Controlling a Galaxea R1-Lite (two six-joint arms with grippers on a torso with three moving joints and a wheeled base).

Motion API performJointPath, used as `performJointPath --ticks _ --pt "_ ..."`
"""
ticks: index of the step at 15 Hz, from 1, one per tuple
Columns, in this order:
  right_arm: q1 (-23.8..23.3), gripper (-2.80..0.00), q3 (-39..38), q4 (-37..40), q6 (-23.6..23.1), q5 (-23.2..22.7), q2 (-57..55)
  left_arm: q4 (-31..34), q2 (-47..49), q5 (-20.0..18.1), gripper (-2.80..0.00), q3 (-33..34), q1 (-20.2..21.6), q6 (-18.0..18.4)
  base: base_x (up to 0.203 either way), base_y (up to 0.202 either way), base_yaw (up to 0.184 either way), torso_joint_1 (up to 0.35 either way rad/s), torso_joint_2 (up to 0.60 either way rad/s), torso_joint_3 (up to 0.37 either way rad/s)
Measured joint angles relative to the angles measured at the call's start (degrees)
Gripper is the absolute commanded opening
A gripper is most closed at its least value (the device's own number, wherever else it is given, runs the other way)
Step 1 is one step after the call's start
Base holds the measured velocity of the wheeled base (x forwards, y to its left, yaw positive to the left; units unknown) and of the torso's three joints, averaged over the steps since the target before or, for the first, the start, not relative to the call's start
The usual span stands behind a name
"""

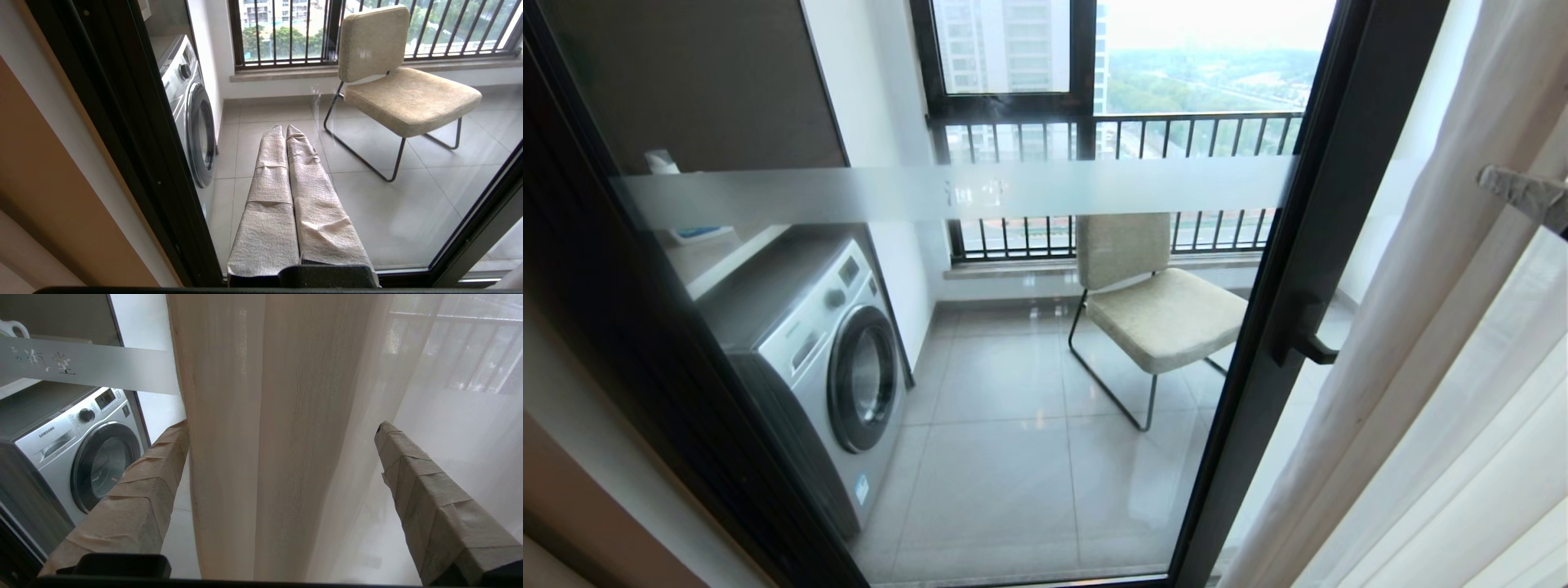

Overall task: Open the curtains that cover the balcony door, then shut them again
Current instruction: Pull the inner curtains open on both sides

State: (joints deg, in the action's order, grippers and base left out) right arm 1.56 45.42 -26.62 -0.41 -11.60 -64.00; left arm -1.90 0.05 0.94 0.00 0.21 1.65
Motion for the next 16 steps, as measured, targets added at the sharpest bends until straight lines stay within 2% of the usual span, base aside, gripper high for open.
performJointPath --ticks 5,9,14,15,16 --pt "0.1 0.00 3.9 -3.7 2.5 -0.1 -5.1 0.0 0.0 0.0 -2.80 0.0 0.0 0.0 0.000 0.000 0.000 0.000 0.00 0.000" --pt "0.1 0.00 5.3 -7.9 2.8 -0.1 -9.6 0.0 0.0 0.0 -2.80 0.0 0.0 0.0 0.000 0.000 0.000 0.000 0.00 0.000" --pt "0.0 0.00 9.5 -9.1 2.8 0.0 -14.7 0.0 0.0 0.0 -2.80 0.0 0.0 0.0 0.000 0.000 0.000 0.000 0.00 0.000" --pt "0.0 -0.77 10.5 -9.1 2.8 0.0 -15.7 0.0 0.0 0.0 -2.80 0.0 0.0 0.0 0.000 0.000 0.000 0.000 0.00 0.000" --pt "0.0 -2.80 11.5 -9.1 2.8 0.0 -16.6 0.0 0.0 0.0 -2.80 0.0 0.0 0.0 0.000 0.000 0.000 0.000 0.00 0.000"
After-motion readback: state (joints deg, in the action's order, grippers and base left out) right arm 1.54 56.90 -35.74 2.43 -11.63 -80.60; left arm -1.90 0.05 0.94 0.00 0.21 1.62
